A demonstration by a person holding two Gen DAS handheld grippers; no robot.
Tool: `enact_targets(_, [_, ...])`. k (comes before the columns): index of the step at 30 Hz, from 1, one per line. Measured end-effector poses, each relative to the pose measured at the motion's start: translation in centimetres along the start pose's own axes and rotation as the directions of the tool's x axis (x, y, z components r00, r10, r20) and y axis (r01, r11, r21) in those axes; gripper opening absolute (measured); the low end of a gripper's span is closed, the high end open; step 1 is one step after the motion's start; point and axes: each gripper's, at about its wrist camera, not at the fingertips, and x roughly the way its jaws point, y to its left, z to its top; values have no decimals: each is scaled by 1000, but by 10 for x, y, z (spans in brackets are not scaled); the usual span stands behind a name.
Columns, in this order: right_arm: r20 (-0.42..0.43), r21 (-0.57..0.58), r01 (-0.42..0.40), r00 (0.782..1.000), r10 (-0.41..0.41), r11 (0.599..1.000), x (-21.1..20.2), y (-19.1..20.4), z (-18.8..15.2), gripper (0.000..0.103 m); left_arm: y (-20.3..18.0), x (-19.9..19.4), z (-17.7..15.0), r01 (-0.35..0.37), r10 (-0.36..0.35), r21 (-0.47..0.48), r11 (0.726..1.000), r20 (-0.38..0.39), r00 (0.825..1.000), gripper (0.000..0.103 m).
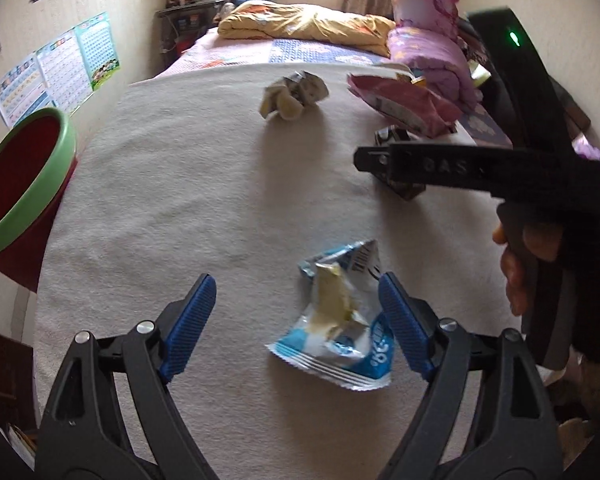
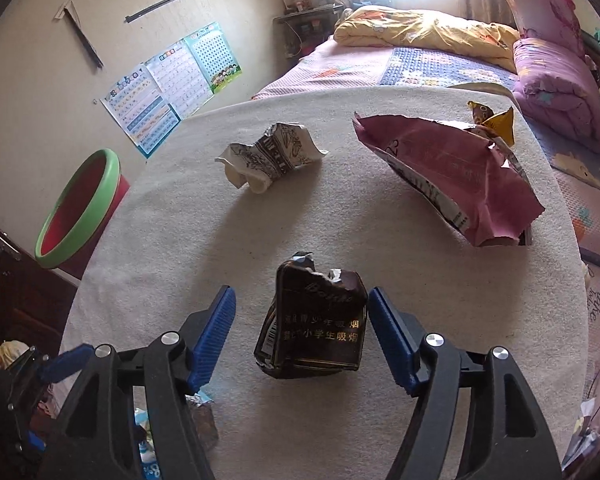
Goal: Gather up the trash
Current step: 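Move the left tool to the blue-white wrapper while the right approaches the brown wrapper, then grasp the blue-white wrapper with the left gripper while the right grasps the brown wrapper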
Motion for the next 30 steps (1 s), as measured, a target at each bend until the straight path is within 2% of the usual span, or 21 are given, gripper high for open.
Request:
enact_targets(2, [-8, 4, -6, 1000, 6, 1000, 3, -3, -2, 67, -8, 8, 0, -18, 19, 20, 1000, -30, 999, 81])
enact_targets(5, [-4, 7, -27, 1000, 27, 1000, -2, -8, -3, 65, -4, 19, -2, -39, 39, -7, 999, -68, 997, 81])
enact_targets(8, [4, 10, -28, 1000, 28, 1000, -5, -14, -2, 63, 0, 22, -2, -33, 30, -28, 999, -79, 996, 81])
enact_targets(13, [7, 34, -36, 999, 35, 999, -4, -22, 0, 62, -6, 22, -3, -29, 28, -10, 1000, -88, 996, 81])
enact_targets(14, [2, 37, -40, 999, 40, 999, -3, -23, -1, 56, -7, 21, -3, -28, 28, -5, 1000, -88, 996, 80])
enact_targets(15, [-4, 43, -43, 999, 44, 998, -2, -23, -2, 50, -9, 20, -4, -28, 28, 3, 1000, -87, 996, 79])
enact_targets(16, [-11, 51, -50, 999, 51, 997, -1, -24, -3, 38, -10, 20, -4, -26, 27, 12, 1000, -86, 996, 71])
enact_targets(19, [7, 58, -98, 995, 97, 994, -5, -19, -4, 38, -16, 18, -7, -5, 9, 42, 999, -89, 996, 54])
enact_targets(21, [28, 35, -119, 993, 118, 992, -13, -10, -1, 38, -16, 15, -7, -6, 10, 45, 999, -78, 997, 52])
enact_targets(24, [68, -8, -148, 987, 148, 989, -29, 7, 5, 38, -4, 6, -2, -27, 26, -8, 1000, -40, 999, 50])
enact_targets(27, [116, -64, -155, 980, 162, 986, -47, 22, 11, 38, 17, -10, 8, -77, 79, -82, 994, 21, 997, 50])
enact_targets(30, [149, -90, -164, 973, 176, 982, -61, 32, 16, 38, 34, -29, 21, -135, 147, -128, 982, 89, 985, 50])
